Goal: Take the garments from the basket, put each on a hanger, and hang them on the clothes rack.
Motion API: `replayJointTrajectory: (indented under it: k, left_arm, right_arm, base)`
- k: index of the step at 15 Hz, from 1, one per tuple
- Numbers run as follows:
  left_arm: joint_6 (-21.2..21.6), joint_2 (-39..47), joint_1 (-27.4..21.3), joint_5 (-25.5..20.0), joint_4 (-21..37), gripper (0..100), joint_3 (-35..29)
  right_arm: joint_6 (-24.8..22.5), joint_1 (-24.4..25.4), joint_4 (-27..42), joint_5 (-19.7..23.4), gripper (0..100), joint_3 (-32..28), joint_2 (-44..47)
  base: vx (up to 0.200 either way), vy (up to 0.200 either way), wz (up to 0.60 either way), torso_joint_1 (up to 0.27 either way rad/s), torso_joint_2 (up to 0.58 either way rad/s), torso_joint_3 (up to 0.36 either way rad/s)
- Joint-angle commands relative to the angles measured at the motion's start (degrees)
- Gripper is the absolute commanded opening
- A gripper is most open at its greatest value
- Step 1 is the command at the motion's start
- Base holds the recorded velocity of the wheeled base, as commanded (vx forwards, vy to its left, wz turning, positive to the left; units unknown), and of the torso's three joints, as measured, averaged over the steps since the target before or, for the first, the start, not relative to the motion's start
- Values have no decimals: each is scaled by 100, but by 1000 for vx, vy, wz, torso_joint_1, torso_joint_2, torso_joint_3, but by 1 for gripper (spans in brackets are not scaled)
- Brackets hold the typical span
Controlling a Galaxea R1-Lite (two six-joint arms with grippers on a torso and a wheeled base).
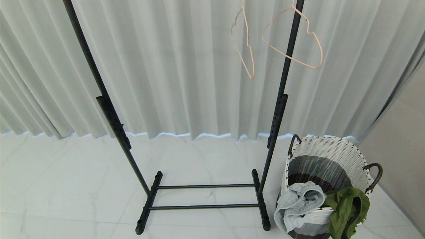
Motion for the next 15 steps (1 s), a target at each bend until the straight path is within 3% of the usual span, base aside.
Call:
replayJointTrajectory:
  k: [1,3,10,15]
  left_arm:
    - [0,9,2,-1,-3,100,0]
    - [0,9,2,-1,-3,100,0]
    - [0,9,2,-1,-3,100,0]
    - [-27,9,2,-1,-3,100,0]
  right_arm:
    - [4,7,2,-2,100,0,0]
    - [4,7,2,-2,100,0,0]
    - [-93,7,2,-2,100,0,9]
    - [-137,7,-7,-2,100,0,9]
  base:
    - [0,0,0,0,0,0]
    - [0,0,0,0,0,0]
    - [200,0,0,2,3,0]
    - [0,0,0,0,0,0]
